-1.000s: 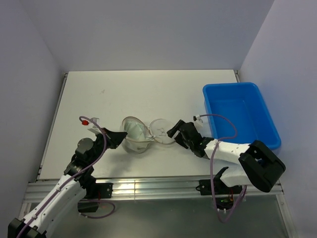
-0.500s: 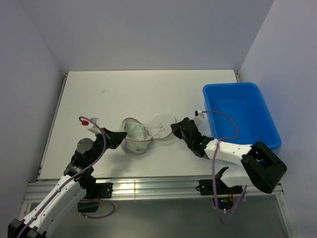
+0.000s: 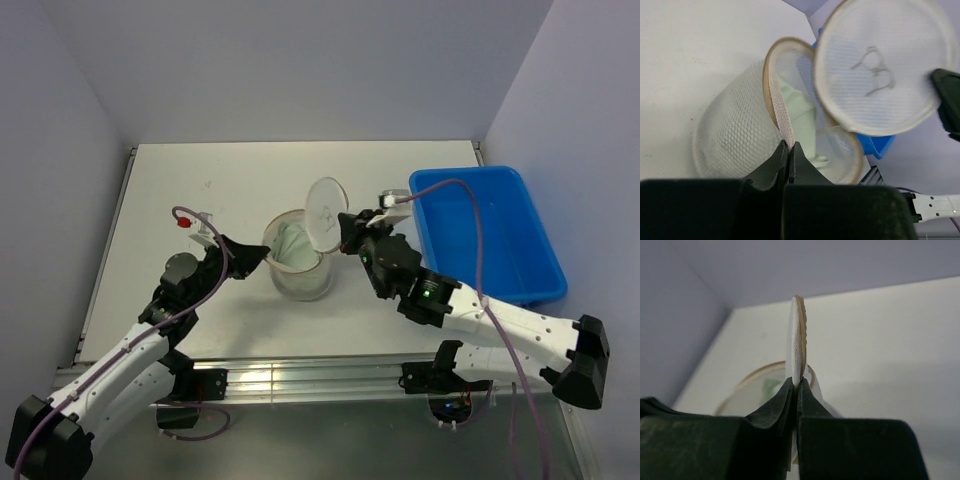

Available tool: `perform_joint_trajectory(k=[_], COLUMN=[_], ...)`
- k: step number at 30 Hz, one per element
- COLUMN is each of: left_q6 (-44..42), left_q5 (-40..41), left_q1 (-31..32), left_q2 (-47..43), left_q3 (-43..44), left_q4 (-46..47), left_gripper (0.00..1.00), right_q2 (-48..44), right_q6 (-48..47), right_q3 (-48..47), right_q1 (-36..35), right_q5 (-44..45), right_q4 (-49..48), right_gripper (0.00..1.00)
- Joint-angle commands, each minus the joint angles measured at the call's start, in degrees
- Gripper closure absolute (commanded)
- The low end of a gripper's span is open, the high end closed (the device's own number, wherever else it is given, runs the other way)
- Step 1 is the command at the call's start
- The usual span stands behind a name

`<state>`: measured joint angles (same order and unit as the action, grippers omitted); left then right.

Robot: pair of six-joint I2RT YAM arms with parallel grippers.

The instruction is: Place the bra in the laundry bag and zip it closed

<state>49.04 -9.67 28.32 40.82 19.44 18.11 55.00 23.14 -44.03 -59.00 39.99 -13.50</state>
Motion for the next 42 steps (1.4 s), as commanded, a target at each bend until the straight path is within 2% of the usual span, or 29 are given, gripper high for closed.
perform_joint_trajectory(k=[1, 4, 9, 13, 16, 22, 23, 25, 26, 28, 30, 35, 37, 40, 41, 42], left_q6=[0.10, -1.04, -1.41, -2.10, -3.77, -4.04, -3.86, -3.51, -3.42, -3.60, -4.12, -4.74, -4.91, -5.18, -5.27, -5.44], left_q5=[-0.61, 0.08, 2.38, 3.16, 4.22, 6.42, 7.12, 7.74, 7.83, 7.74, 8.09, 7.65, 7.13, 6.42, 5.90, 5.72], left_q1=[0.42, 1.47, 3.41, 6.31, 8.68, 9.48, 9.48, 9.39, 9.30, 9.21, 9.13, 8.60, 8.34, 7.72, 7.72, 7.55], left_q2=[2.95, 4.00, 5.49, 7.95, 11.12, 15.87, 16.39, 16.75, 16.92, 17.10, 16.75, 16.92, 17.28, 18.15, 18.77, 19.12], left_q3=[3.57, 7.17, 7.02, 4.29, 4.81, 4.03, 3.50, 2.18, 1.83, 1.65, 1.83, 1.91, 2.27, 2.97, 3.32, 4.28], left_q4=[5.18, 6.06, 5.36, 8.34, 10.80, 14.14, 14.67, 15.73, 15.99, 16.17, 15.91, 16.52, 17.13, 18.62, 19.76, 20.21], left_gripper=[1.00, 1.00, 1.00, 1.00, 1.00, 1.00, 1.00, 1.00, 1.00, 1.00, 1.00, 1.00, 1.00, 1.00, 1.00, 1.00], right_q2=[3.45, -1.38, -0.17, 1.68, 2.56, 11.95, 16.23, 21.09, 25.46, 29.00, 29.20, 15.96, 12.86, 9.34, 8.20, 7.58], right_q6=[-6.95, -13.63, -14.34, -15.14, -15.92, -17.87, -17.08, -14.63, -14.00, -10.07, -9.16, -3.11, 1.28, 7.77, 9.37, 12.17], right_q3=[-4.03, -7.10, -10.12, -9.23, -10.98, -16.43, -17.66, -22.92, -25.20, -32.68, -34.19, -27.09, -21.29, -14.26, -12.50, -9.00], right_q1=[-0.41, -0.41, -0.59, -0.59, -1.37, -9.97, -11.12, -14.45, -15.17, -15.79, -15.36, -10.35, -6.49, 1.76, 4.22, 9.03], right_q5=[10.11, 6.00, 5.27, 10.98, 9.15, 11.17, 8.99, 7.74, 7.48, 10.27, 12.65, 1.60, -2.08, -7.45, -12.08, -14.91], right_q4=[12.45, 6.56, 12.18, 15.25, 17.27, 17.54, 18.76, 23.13, 25.60, 35.32, 37.57, 34.17, 31.36, 29.41, 27.14, 25.47], right_gripper=[1.00, 1.00, 1.00, 1.00, 1.00, 0.98, 0.83, 0.64, 0.49, 0.42, 0.31, 0.32, 0.38, 0.59, 0.71, 0.76])
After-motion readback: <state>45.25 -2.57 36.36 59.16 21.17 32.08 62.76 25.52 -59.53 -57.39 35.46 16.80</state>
